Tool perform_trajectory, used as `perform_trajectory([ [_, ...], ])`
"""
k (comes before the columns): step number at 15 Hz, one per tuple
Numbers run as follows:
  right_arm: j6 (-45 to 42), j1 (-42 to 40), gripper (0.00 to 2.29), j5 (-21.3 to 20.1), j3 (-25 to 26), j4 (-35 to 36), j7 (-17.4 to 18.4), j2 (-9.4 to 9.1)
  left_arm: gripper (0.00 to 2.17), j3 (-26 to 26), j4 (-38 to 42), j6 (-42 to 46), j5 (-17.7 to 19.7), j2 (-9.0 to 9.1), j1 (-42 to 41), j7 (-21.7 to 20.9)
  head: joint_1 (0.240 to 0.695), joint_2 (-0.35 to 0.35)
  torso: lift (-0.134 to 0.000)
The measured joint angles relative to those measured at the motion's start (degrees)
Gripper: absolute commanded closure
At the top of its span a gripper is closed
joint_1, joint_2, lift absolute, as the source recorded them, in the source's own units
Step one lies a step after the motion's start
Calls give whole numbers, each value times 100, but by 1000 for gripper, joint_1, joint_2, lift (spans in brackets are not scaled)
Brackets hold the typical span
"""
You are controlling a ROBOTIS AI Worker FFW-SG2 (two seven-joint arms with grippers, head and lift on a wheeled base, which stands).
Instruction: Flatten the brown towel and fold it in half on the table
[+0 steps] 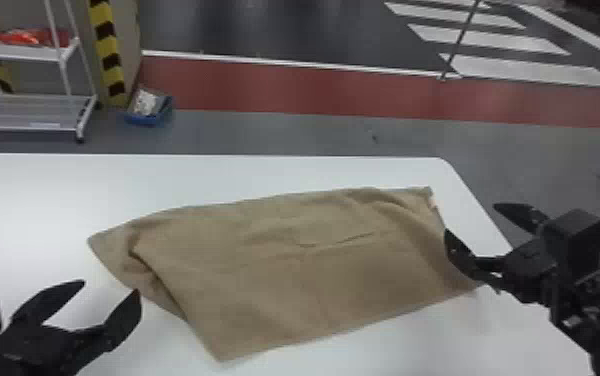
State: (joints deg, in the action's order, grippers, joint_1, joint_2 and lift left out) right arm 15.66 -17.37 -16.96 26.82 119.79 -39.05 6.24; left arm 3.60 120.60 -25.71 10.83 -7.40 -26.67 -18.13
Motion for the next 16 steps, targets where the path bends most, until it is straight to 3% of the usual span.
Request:
perform_trajectory([
  [3,-39,-117,90,312,611,-19,-5,-310,215,-41,-343,-282,5,-1,380,-81,695,-300,-128],
  [7,-212,-443,90,377,1068,188,-91,-574,269,-21,-932,-597,1,-106,826,-19,695,-319,-128],
  [10,-530,-661,90,378,1121,226,-120,-622,269,0,-1204,-639,10,-234,970,54,695,-298,-128],
  [16,-864,-901,90,378,1142,230,-129,-624,292,-77,-1291,-555,42,-322,1060,91,695,-290,-128],
])
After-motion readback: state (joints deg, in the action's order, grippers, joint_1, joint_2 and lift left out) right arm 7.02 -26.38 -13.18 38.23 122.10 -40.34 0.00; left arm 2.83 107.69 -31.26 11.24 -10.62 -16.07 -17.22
